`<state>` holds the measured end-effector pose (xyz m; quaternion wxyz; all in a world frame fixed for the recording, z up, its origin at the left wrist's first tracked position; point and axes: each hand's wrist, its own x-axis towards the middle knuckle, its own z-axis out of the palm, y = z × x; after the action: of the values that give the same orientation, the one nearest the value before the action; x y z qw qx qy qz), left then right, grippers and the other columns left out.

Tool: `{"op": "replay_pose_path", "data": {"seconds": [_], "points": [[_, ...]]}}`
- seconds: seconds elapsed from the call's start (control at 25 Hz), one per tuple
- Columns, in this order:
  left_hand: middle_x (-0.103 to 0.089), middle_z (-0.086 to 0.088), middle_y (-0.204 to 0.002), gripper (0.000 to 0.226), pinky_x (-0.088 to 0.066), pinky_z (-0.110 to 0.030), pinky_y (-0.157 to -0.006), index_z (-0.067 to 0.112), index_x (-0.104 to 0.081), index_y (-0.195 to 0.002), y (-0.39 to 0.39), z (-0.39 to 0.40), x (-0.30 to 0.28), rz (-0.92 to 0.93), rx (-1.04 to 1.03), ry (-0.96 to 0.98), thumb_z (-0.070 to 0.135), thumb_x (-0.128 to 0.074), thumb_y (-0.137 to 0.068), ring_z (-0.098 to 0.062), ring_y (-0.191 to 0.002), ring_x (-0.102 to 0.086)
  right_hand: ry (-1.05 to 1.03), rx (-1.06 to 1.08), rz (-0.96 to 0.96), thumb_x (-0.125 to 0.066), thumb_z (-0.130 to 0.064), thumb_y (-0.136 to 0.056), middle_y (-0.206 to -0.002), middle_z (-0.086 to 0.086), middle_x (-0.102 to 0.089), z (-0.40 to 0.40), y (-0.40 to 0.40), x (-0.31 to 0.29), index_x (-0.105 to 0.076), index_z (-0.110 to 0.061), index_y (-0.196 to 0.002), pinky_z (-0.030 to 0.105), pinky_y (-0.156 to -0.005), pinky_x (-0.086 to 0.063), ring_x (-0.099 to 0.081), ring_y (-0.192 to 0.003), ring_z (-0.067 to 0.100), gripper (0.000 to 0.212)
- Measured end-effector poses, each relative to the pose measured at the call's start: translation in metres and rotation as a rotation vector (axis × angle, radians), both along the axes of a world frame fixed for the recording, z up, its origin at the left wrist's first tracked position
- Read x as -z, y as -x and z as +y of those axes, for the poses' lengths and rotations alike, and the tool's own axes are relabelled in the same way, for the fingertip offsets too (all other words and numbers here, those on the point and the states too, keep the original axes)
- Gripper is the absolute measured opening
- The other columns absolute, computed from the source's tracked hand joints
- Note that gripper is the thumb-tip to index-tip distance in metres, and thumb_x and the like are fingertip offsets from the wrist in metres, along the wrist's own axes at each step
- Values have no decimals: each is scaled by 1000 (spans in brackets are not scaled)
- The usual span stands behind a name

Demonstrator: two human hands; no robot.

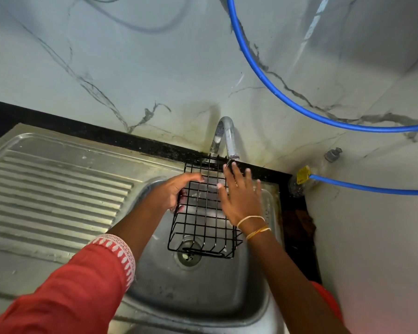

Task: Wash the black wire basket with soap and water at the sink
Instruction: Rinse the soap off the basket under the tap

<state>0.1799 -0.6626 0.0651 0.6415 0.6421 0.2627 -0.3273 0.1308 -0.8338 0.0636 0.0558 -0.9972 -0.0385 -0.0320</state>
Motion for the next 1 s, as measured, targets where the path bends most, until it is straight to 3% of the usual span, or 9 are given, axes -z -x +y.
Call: {"op": "replay_pose_path", "data": {"seconds": [0.12,0.2,0.32,0.48,0.56,0.64,0.76,0.88,1.0], "points": [[-56,-6,-95,64,-42,-33,-77,14,-60,-106,0,-6,-8,-25,36,42,48,-79,-56,-17,-86,-50,-8,-76,-24,-15,-57,-94,-160,9,2,25,19,0,-6,-12,-153,51,-119,-1,5,-148,26,75],[-58,-9,-115,76,-42,-40,-93,14,-60,-116,0,-8,-9,-25,55,57,51,-80,-52,-24,-106,-53,-19,-193,-14,-17,-57,-94,-160,3,0,22,23,-2,-5,-15,-153,52,-119,-3,5,-148,21,74],[-50,-14,-127,75,-40,-44,-92,13,-50,-129,2,-11,-5,-22,11,45,42,-77,-65,-29,-118,-47,6,18,9,-6,-61,-90,-161,3,1,3,13,-7,-4,-19,-153,54,-118,-4,5,-148,25,76],[-41,-19,-141,80,-32,-53,-105,14,-47,-135,8,-15,-5,0,19,57,49,-74,-68,-35,-128,-40,-74,-197,3,-18,-63,-93,-160,2,-2,25,36,1,-10,-22,-153,52,-117,-3,0,-148,20,73],[-38,-18,-145,80,-31,-54,-107,15,-43,-136,8,-11,-4,-23,46,46,44,-75,-69,-34,-132,-37,-223,107,-29,-28,-59,-93,-160,5,-12,4,21,4,-13,-27,-152,51,-115,-15,-12,-147,25,68],[-41,-17,-140,84,-36,-49,-104,16,-39,-138,11,-7,-9,-65,72,7,41,-77,-68,-32,-129,-41,-548,499,149,-33,-62,-92,-155,15,-25,-9,4,0,-13,-21,-151,49,-111,-26,-28,-141,35,75],[-59,-13,-105,105,-47,-35,-78,17,-40,-137,11,0,-16,-123,155,-8,56,-84,-50,-22,-95,-59,-942,641,176,-29,-55,-97,-133,17,-54,3,-7,-10,-37,-16,-141,44,-100,-38,-50,-121,39,59],[-48,-15,-140,119,-44,-46,-99,18,-27,-145,7,-7,-23,-299,205,-92,56,-86,-49,-32,-124,-50,-1205,798,159,-23,-59,-90,-123,15,-60,-4,-23,18,-46,-16,-130,47,-88,-51,-59,-107,39,63],[-44,-8,-143,111,-41,-33,-98,12,-27,-146,8,-24,-32,-549,265,-257,36,-90,-58,-24,-128,-45,-1458,860,318,-23,-69,-79,-135,12,-54,-10,-27,51,-49,-17,-132,49,-91,-49,-57,-112,35,79]]}}
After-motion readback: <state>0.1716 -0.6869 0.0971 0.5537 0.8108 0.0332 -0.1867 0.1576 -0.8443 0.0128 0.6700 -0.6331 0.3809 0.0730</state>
